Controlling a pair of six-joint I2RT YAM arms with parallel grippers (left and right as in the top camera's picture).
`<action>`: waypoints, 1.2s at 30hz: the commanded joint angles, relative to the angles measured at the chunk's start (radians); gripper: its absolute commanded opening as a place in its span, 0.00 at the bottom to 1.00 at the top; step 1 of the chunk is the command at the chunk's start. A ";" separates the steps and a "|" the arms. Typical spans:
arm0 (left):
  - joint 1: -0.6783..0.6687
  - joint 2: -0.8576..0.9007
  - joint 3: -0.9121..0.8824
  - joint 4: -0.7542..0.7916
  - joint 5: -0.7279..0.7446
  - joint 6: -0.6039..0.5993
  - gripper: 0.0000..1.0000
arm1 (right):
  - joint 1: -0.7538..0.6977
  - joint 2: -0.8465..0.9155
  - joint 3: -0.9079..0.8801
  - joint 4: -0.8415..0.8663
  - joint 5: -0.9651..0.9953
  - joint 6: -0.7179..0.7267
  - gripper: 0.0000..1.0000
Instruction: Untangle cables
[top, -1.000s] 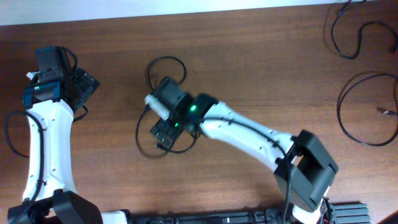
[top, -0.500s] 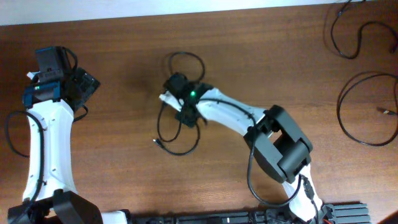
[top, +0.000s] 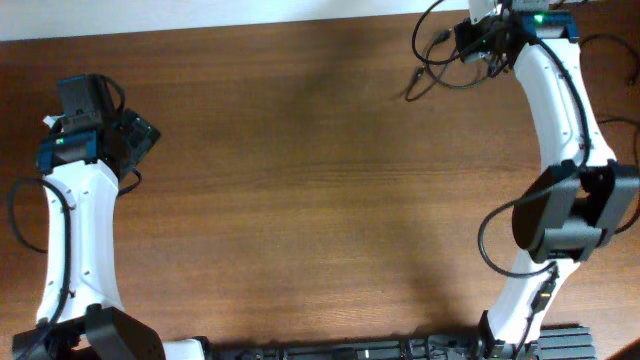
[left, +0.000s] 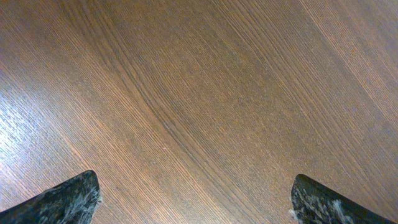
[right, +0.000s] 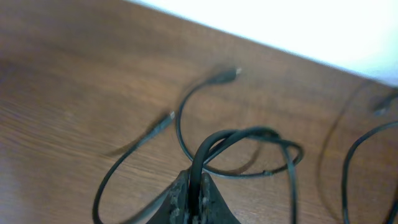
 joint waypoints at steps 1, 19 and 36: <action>0.003 -0.003 0.006 0.002 0.004 -0.014 0.99 | -0.025 0.130 -0.042 0.007 0.113 -0.032 0.04; 0.003 -0.003 0.006 0.002 0.004 -0.014 0.99 | -0.050 -0.411 0.070 -0.534 -0.040 0.183 0.99; 0.003 -0.003 0.006 0.002 0.004 -0.014 0.99 | -0.016 -1.271 -0.105 -0.906 -0.102 0.212 0.99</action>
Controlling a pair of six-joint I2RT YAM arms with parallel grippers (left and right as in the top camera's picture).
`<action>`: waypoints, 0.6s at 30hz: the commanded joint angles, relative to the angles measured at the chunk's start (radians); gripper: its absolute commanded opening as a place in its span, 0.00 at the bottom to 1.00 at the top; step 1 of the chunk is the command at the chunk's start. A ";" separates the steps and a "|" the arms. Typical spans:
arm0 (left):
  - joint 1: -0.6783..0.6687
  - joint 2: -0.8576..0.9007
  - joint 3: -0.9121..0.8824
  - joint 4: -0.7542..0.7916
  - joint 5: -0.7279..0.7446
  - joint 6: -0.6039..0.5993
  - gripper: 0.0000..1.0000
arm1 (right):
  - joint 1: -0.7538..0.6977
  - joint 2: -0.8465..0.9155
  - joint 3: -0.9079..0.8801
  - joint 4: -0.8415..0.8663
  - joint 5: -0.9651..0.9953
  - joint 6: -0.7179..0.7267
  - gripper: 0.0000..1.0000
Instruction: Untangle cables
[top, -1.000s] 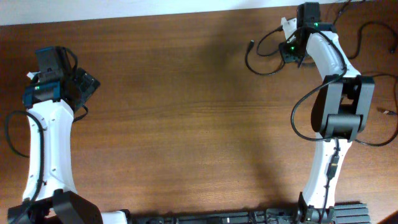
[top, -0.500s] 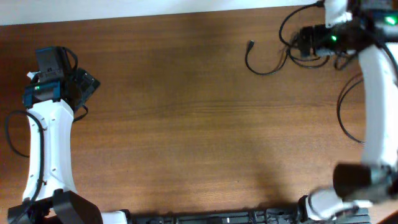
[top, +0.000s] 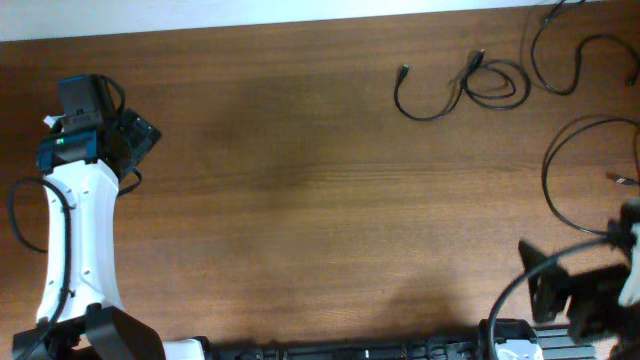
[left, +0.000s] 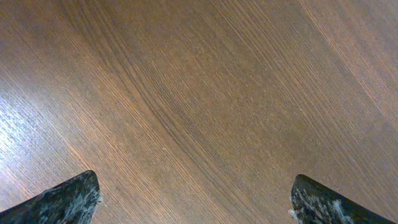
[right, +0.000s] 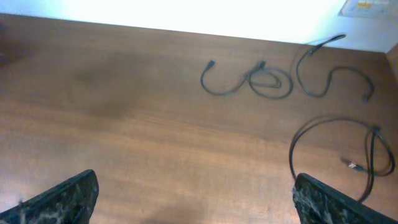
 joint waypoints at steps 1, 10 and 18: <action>0.003 -0.004 0.006 0.002 0.004 -0.013 0.99 | 0.008 -0.142 -0.224 0.080 -0.002 0.007 0.99; 0.003 -0.004 0.006 0.002 0.004 -0.013 0.99 | 0.008 -0.766 -1.533 1.385 -0.025 0.008 0.99; 0.003 -0.004 0.006 0.002 0.004 -0.013 0.99 | 0.008 -0.874 -1.799 1.603 0.014 0.013 0.99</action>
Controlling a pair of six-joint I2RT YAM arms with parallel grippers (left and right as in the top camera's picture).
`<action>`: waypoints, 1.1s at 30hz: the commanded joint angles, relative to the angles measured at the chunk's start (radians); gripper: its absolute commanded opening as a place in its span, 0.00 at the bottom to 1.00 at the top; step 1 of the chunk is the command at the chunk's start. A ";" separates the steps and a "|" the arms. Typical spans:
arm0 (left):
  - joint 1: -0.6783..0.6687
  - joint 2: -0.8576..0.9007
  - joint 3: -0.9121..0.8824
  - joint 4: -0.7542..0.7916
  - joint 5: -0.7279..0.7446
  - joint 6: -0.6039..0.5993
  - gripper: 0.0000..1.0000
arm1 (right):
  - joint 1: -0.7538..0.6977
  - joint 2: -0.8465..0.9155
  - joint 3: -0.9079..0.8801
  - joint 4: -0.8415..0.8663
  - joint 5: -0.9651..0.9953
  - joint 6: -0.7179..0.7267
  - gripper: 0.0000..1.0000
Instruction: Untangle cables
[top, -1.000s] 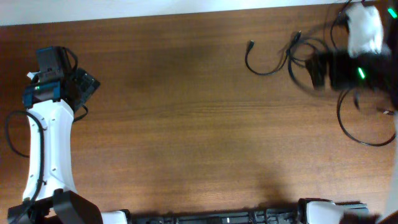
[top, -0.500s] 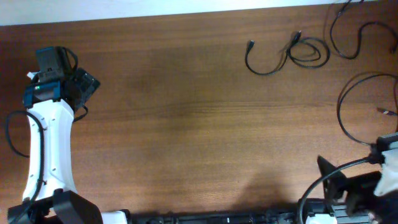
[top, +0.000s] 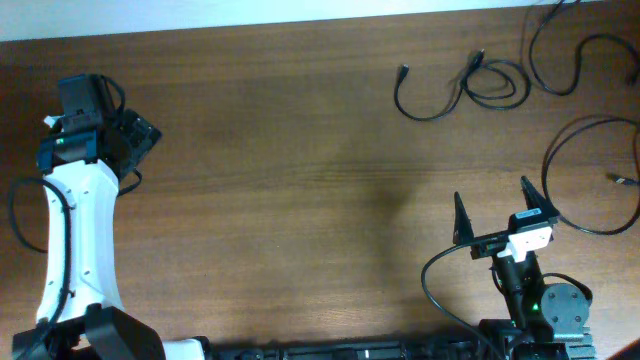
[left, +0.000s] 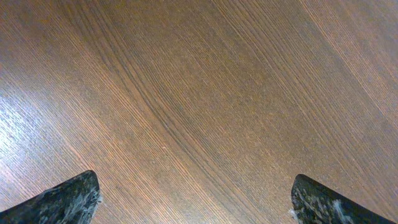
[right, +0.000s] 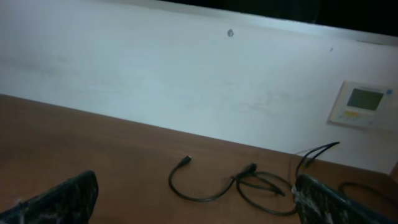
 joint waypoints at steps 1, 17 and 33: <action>0.003 -0.004 0.006 0.002 0.001 -0.013 0.99 | 0.004 -0.012 -0.053 0.014 0.049 0.038 0.99; 0.003 -0.004 0.006 0.002 0.001 -0.013 0.99 | 0.005 -0.012 -0.189 0.026 0.130 0.158 0.99; -0.094 -0.330 -0.011 -0.004 0.009 -0.013 0.99 | 0.005 -0.012 -0.189 0.026 0.130 0.158 0.99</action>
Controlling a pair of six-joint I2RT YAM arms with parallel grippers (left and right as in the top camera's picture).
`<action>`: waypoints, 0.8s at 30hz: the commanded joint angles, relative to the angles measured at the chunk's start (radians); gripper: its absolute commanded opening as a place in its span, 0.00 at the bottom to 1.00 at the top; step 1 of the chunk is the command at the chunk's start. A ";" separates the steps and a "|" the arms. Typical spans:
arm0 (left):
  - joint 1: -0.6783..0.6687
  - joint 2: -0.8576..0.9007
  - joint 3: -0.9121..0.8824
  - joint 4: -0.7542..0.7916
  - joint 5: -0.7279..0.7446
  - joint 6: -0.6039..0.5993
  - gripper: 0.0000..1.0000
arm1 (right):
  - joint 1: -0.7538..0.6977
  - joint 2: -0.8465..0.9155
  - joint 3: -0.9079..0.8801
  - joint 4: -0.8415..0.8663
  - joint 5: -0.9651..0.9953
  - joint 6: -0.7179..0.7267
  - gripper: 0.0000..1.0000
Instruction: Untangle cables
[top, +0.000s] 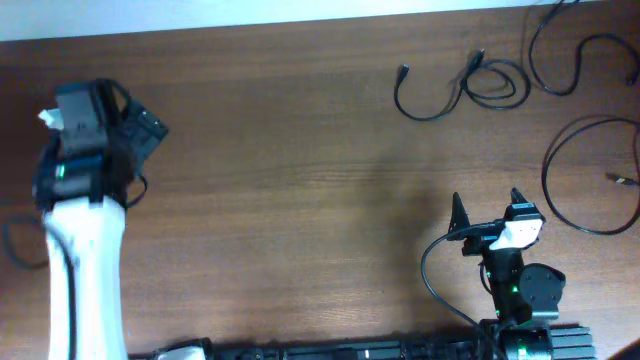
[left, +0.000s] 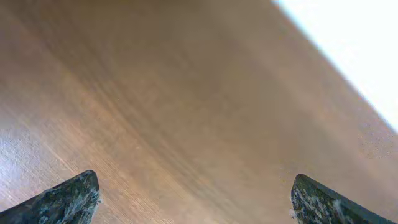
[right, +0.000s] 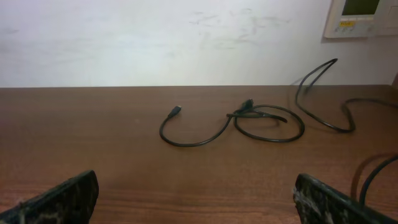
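Observation:
Three black cables lie apart on the brown table (top: 300, 200). A looped cable (top: 470, 85) (right: 249, 121) is at the far middle right. A second cable (top: 570, 60) (right: 323, 99) curls in the far right corner. A third cable (top: 580, 175) (right: 373, 174) arcs along the right edge. My right gripper (top: 485, 212) (right: 199, 205) is open and empty near the front edge, facing the cables from well short of them. At the left side my left gripper (top: 148, 125) (left: 194, 199) is open over bare wood, with nothing between its fingers.
The right arm is folded over its base at the front right. Behind the table's far edge is a white wall with a small control panel (right: 364, 15). The left wrist view is blurred and shows the far table edge at its upper right.
The left arm has shifted and stands higher; its view now takes in the table's far edge. The right wrist view has tipped down from the wall to the cables. Both grippers stay open.
My right gripper was shut on the looped cable at the far right of the table. Then the cable lay free there and the right gripper was open near the front edge. The right arm then sat folded at its base. The left arm stayed still until now.

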 joint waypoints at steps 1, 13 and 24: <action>-0.041 -0.254 -0.037 -0.024 0.007 0.005 0.99 | 0.005 -0.011 -0.008 -0.003 0.012 0.006 0.98; -0.134 -1.154 -0.998 0.541 0.027 0.303 0.99 | 0.005 -0.011 -0.008 -0.003 0.012 0.006 0.99; 0.013 -1.363 -1.363 0.836 0.217 0.722 0.99 | 0.005 -0.011 -0.008 -0.003 0.012 0.006 0.99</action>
